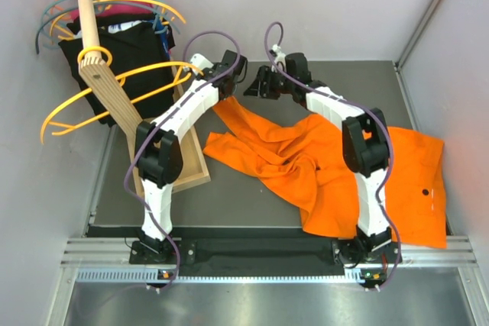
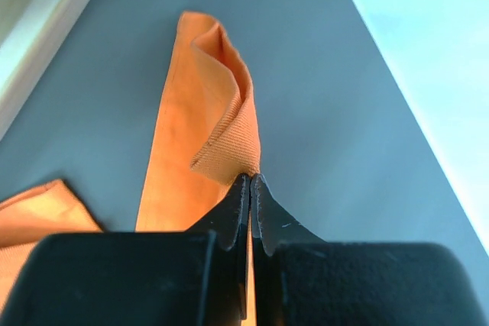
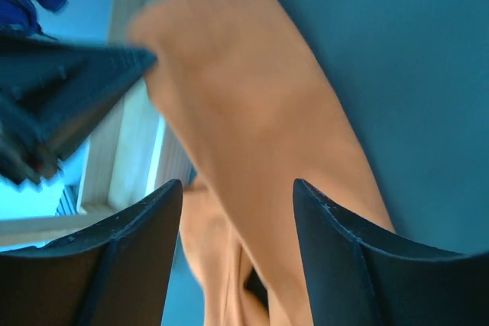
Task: Place the trousers on the hanger
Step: Flatten out the trousers at the center of the board.
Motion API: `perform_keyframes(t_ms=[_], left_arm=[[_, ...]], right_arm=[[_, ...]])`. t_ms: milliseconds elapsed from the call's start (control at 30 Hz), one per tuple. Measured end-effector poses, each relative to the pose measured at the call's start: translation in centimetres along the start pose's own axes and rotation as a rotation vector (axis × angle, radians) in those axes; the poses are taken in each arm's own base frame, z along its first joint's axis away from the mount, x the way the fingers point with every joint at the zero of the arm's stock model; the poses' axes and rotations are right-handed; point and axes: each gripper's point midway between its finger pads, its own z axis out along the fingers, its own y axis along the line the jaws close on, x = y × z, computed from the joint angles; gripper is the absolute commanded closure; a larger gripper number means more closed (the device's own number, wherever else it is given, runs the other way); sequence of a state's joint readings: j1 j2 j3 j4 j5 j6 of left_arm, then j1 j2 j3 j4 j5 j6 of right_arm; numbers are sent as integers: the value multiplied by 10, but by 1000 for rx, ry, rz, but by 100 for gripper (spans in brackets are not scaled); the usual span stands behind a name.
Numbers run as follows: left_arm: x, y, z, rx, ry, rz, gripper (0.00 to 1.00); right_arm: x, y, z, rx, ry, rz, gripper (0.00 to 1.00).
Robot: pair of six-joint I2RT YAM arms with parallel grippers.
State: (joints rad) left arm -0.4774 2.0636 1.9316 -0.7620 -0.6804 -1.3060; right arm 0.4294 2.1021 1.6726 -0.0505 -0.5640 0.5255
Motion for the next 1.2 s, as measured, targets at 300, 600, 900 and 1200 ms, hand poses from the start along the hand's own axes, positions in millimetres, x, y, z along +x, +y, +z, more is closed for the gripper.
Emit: perform_keyframes(t_ms=[300,600,900,1200], left_arm=[[4,9,3,-20,16,-27,100],[-6,8,3,-19,21,-84,100],[-7,9,4,-21,21,-94,100],[-7,10,6,-2,12,-98,100]], right_arm=[[8,28,41,-170,46,-53,48],[26,54,56,-240,87,-54,55],[29,34,75,-190,87,-36,45],[4,26,84,-122,13,-72,100]])
